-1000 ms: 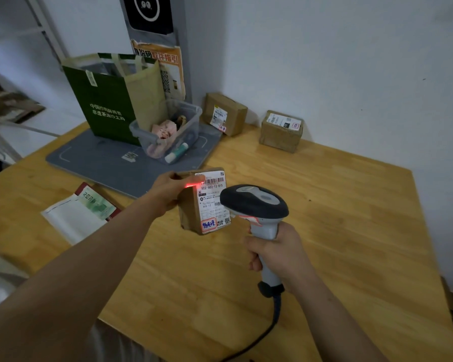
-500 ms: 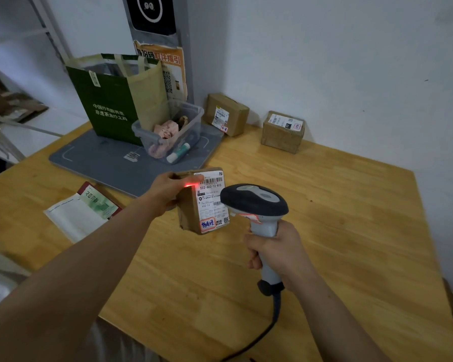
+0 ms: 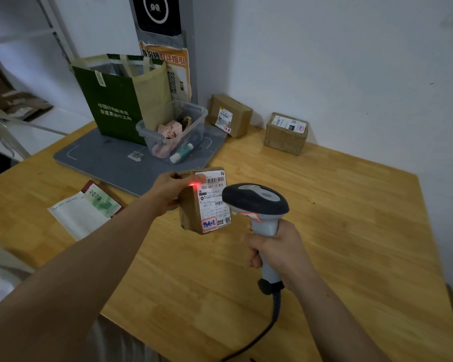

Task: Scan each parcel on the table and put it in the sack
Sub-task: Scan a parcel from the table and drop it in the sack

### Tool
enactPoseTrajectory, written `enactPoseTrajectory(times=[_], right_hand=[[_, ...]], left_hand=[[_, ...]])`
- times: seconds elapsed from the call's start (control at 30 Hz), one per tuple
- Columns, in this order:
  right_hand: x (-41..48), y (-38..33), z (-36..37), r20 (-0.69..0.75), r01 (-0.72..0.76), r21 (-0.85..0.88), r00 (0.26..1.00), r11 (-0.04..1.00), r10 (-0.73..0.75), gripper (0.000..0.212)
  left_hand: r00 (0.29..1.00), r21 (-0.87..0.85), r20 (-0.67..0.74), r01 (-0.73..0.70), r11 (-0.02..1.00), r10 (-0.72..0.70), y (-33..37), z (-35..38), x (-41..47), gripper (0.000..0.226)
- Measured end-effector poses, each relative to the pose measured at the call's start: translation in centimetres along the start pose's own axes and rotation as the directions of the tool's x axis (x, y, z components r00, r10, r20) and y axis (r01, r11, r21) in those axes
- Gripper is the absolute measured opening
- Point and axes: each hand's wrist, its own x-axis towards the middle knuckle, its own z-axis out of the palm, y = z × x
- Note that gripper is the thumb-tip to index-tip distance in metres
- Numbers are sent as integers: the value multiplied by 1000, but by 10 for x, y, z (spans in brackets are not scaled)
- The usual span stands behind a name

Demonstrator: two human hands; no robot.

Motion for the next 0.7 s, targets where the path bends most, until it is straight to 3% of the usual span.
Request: enactPoseTrajectory(times=[0.17, 0.3, 0.4, 0.5, 0.6, 0.7], right_hand=[[2, -4, 9, 20, 14, 18, 1000, 1000, -15, 12], [4, -10, 38, 122, 37, 41, 992, 998, -42, 14], [1, -14, 71, 231, 58, 46, 971, 997, -67, 12], [-7, -14, 111, 364, 71, 26, 928, 997, -76, 16], [-18, -10, 150, 483, 72, 2, 873, 997, -64, 21], [-30, -5, 182, 574, 82, -24, 817, 996, -54, 20]], left_hand=[[998, -45, -68, -2, 999, -1, -8, -13, -8, 75], [962, -240, -271, -54, 969, -13, -26, -49, -28, 100], [898, -312, -440, -154, 938, 1, -42, -97, -56, 113], [765, -282, -643, -210, 936, -23, -66, -150, -89, 137], [549, -251, -833, -265, 931, -68, -95, -197, -128, 130], [332, -247, -930, -239, 939, -160, -122, -230, -166, 120]])
